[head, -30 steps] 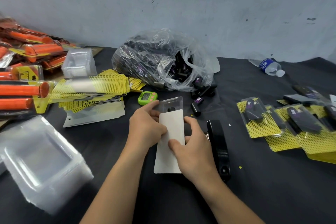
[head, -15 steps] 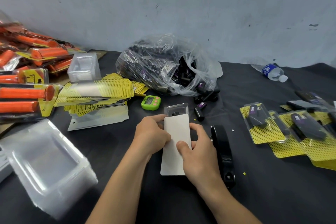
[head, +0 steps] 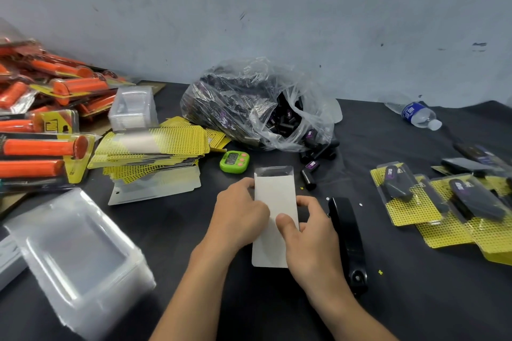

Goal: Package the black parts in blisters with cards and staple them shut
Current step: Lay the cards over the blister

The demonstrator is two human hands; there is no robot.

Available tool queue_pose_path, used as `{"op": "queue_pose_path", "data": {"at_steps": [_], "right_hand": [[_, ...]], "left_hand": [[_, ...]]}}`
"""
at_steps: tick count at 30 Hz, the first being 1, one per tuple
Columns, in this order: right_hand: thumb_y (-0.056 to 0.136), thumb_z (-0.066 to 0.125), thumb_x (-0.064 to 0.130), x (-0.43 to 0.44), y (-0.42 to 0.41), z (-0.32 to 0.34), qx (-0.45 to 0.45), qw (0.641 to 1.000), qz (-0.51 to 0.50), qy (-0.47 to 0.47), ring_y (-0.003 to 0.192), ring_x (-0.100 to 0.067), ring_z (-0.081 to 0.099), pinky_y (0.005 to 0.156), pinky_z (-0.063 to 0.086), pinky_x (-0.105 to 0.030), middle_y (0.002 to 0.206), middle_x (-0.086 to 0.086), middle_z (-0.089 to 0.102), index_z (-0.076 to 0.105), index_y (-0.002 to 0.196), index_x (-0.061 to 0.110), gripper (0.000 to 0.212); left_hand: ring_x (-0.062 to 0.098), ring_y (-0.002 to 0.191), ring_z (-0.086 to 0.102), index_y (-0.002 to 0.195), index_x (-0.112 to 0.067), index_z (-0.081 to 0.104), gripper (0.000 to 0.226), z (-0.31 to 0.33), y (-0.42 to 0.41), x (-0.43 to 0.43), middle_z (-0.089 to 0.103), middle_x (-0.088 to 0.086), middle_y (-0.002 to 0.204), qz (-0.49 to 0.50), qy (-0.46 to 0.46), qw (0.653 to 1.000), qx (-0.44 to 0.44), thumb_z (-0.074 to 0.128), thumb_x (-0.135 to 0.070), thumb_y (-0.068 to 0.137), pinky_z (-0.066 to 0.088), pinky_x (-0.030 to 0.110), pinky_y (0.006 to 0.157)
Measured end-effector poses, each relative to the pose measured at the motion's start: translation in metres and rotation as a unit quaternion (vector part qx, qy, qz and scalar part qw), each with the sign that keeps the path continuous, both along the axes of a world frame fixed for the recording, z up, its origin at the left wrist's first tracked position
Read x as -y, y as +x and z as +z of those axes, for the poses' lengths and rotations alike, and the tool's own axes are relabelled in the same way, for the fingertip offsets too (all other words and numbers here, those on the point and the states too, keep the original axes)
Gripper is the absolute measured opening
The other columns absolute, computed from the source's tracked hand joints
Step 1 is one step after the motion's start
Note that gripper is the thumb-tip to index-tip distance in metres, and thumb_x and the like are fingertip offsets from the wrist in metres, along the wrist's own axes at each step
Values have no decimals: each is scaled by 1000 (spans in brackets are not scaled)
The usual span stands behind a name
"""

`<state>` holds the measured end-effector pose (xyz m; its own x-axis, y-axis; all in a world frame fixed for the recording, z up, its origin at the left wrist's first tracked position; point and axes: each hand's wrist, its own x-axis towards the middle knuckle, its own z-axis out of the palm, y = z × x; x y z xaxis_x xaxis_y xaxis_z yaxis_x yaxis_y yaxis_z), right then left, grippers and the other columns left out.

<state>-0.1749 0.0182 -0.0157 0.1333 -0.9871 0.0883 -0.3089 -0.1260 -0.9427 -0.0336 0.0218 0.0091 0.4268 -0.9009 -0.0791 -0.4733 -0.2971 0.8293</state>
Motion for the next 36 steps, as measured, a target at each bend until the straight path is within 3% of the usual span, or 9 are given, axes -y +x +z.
{"op": "queue_pose_path", "data": {"at_steps": [4,8,13,15,19,23,28,31,36], "right_hand": [[95,71,28,0,2,0,-8,1000,-14,11,66,-18,70,58,59,-41,76,-2,73,56,90,27,15],[93,70,33,1,3,0,-16,1000,-20,9,64,-38,66,56,57,-50,70,-13,69,54,81,14,28],[92,73,36,5,2,-3,-22,1000,-13,-4,49,-28,53,46,47,-37,58,-7,59,52,72,13,37],[90,74,36,4,1,-2,-31,999,-2,-17,43,-11,41,43,34,-21,48,6,48,49,66,14,41],[88,74,39,3,0,1,-30,999,0,-25,47,-8,37,47,33,-21,47,11,43,44,60,15,48],[90,74,41,-1,-1,3,-32,999,0,-34,46,-9,37,47,34,-21,47,10,43,41,61,16,51],[79,70,26,-14,-1,8,48,989,120,66,49,-16,64,43,45,-23,67,-6,74,54,89,33,19],[86,64,4,-14,-1,8,78,985,127,84,46,-26,65,41,43,-24,70,-11,75,53,98,28,29],[91,65,5,-10,-3,10,86,992,65,70,41,-24,60,42,43,-28,66,-9,74,56,95,21,19]], "left_hand": [[5,74,57,81,-25,62,5,-1,-4,1,64,-11,81,68,-54,996,-4,61,-21,83,37,24,52],[16,67,58,71,-16,59,31,-4,-7,2,62,-3,66,91,-93,990,54,59,-40,90,37,33,54],[-1,86,65,87,-37,70,2,-7,-3,5,71,-20,86,125,-156,980,-20,70,-35,87,48,21,71],[-5,97,66,103,-40,75,25,-7,-2,6,73,-21,103,120,-183,967,-132,73,-21,88,50,19,84],[7,77,70,83,-30,82,31,-4,3,7,79,-5,91,138,-202,924,-295,73,0,87,56,24,67],[12,75,69,83,-27,82,27,-2,3,8,79,-2,85,140,-224,916,-301,75,-1,88,58,35,70],[9,75,67,88,-25,79,14,-6,8,10,78,-6,83,192,-258,910,-260,75,-12,92,55,35,72],[16,82,67,84,-25,80,12,-7,10,12,77,-7,83,212,-243,892,-317,75,-18,92,54,34,71],[17,92,68,101,-26,77,10,-9,6,16,74,-3,101,187,-190,880,-393,75,-30,91,54,34,75]]}}
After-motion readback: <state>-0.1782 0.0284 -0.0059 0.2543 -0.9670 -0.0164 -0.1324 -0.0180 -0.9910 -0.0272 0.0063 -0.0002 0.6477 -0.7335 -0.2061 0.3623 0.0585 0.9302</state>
